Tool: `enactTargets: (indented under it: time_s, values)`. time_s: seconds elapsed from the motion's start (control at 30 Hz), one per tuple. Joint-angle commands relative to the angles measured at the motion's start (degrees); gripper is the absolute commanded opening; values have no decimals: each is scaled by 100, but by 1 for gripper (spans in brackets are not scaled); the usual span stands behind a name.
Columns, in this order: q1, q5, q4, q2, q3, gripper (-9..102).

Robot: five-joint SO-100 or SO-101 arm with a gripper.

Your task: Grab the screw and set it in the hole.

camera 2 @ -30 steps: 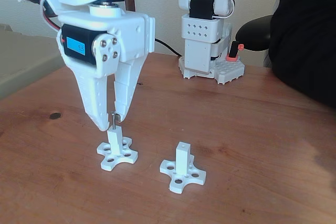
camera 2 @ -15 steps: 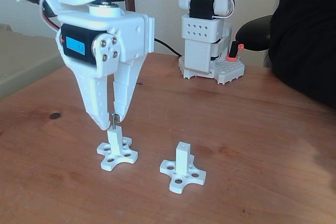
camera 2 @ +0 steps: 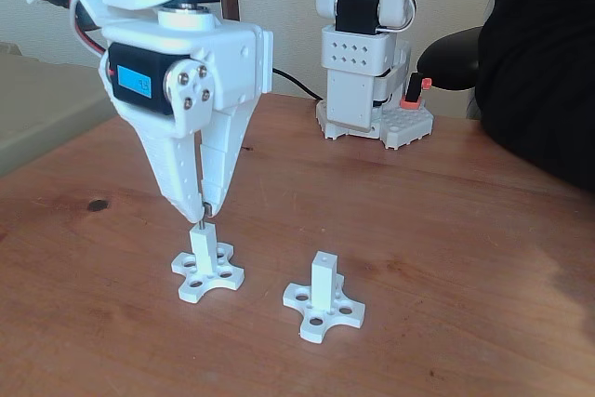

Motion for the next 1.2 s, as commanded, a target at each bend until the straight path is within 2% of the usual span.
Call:
enactTargets:
  time_s: [0.0,0.2,1.17]
  values:
    - [18,-79,-105,149,-466,0]
    - [26,-88,-193,141,-457,-4]
    - [35,-211,132,360,-984,-4]
